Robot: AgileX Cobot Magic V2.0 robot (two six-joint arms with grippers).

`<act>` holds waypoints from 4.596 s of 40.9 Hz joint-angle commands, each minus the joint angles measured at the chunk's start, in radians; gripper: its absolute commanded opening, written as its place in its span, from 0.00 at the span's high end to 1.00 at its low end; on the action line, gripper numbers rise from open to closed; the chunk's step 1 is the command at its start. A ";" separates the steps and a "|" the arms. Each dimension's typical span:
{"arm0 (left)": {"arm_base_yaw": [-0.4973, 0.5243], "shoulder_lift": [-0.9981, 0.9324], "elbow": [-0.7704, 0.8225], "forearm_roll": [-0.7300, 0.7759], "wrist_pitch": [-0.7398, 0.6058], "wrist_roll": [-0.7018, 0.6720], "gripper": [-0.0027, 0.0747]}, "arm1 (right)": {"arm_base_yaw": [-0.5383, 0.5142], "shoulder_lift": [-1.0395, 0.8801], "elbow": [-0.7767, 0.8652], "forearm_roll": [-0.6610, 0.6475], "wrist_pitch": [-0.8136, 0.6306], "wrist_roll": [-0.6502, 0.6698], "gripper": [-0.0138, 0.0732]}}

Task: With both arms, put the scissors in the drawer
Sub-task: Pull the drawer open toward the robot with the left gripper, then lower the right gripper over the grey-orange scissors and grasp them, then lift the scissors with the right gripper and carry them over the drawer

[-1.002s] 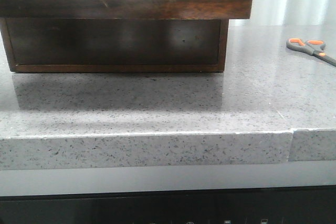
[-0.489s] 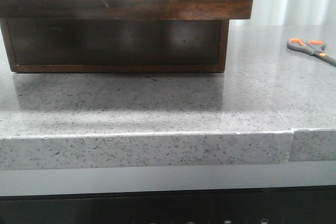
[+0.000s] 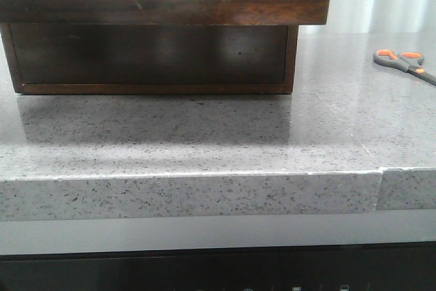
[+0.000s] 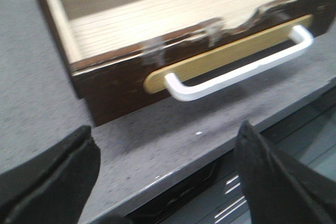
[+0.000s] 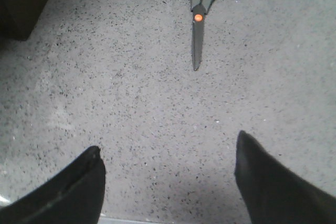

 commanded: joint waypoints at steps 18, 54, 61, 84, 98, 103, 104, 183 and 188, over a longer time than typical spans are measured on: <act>-0.027 0.011 -0.028 -0.056 -0.131 -0.010 0.29 | -0.166 0.512 -0.394 0.097 0.135 -0.079 0.25; -0.027 0.011 -0.028 -0.056 -0.131 -0.010 0.29 | -0.123 1.057 -0.892 0.151 0.273 -0.188 0.32; -0.027 0.011 -0.028 -0.056 -0.131 -0.010 0.29 | -0.123 1.093 -0.910 0.150 0.294 -0.187 0.37; -0.027 0.011 -0.028 -0.056 -0.131 -0.010 0.29 | -0.123 1.092 -0.910 0.150 0.304 -0.187 0.76; -0.027 0.011 -0.028 -0.056 -0.131 -0.010 0.29 | -0.123 0.982 -0.918 0.150 0.306 -0.187 0.76; -0.027 0.011 -0.028 -0.056 -0.131 -0.010 0.29 | -0.123 0.908 -0.918 0.150 0.296 -0.187 0.76; -0.027 0.011 -0.028 -0.056 -0.131 -0.010 0.29 | -0.123 0.893 -0.918 0.150 0.294 -0.187 0.76; -0.027 0.011 -0.028 -0.056 -0.131 -0.010 0.29 | 0.731 0.744 -0.918 0.089 0.132 -0.582 0.76; -0.027 0.011 -0.028 -0.056 -0.131 -0.010 0.29 | 0.731 0.751 -0.918 0.073 0.144 -0.578 0.72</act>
